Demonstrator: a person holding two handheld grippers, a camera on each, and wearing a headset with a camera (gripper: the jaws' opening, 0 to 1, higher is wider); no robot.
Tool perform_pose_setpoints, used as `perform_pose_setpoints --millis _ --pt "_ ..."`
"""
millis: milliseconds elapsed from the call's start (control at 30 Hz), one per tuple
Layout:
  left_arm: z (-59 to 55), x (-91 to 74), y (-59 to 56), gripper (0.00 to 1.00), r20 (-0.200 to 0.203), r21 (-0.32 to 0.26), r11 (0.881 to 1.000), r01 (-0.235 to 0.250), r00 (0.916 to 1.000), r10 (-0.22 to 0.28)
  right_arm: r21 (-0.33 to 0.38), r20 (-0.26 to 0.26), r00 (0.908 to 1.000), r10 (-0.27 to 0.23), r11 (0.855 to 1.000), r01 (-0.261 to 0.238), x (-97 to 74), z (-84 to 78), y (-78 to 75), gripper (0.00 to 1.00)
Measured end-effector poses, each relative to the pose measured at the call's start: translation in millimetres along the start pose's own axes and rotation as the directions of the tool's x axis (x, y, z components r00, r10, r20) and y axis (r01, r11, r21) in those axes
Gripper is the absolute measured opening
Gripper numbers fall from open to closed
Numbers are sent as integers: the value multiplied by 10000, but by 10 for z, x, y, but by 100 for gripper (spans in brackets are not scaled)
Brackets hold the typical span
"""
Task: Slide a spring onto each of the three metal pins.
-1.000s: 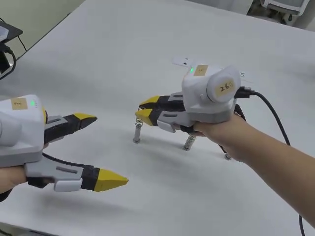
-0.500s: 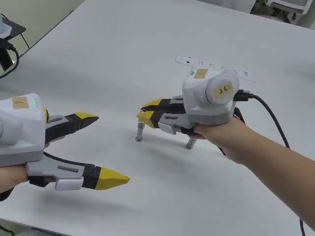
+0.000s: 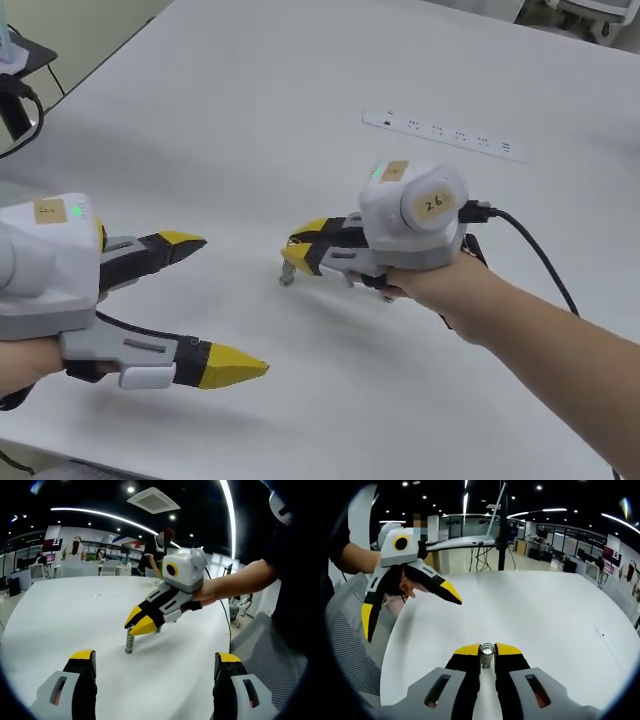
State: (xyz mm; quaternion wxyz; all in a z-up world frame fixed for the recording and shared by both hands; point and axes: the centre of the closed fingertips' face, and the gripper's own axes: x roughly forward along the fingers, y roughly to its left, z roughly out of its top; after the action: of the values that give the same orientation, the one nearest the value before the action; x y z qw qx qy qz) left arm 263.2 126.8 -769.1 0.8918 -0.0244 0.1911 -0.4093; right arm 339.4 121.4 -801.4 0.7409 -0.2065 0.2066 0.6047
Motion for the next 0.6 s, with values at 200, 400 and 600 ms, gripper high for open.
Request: perform_pose_setpoints --millis 200,400,600 --pt "-25 15 -23 96 -50 -8 10000 58 10000 -58 210 69 9999 -74 9998 73 71 -65 14 8" --pt "-26 20 -25 96 -34 -32 10000 68 10000 -68 315 78 9998 -175 9994 173 56 -72 -2 8" --pt "1 36 -31 95 -9 -10 10000 98 10000 -98 387 48 9998 -188 9991 186 49 -73 -1 9"
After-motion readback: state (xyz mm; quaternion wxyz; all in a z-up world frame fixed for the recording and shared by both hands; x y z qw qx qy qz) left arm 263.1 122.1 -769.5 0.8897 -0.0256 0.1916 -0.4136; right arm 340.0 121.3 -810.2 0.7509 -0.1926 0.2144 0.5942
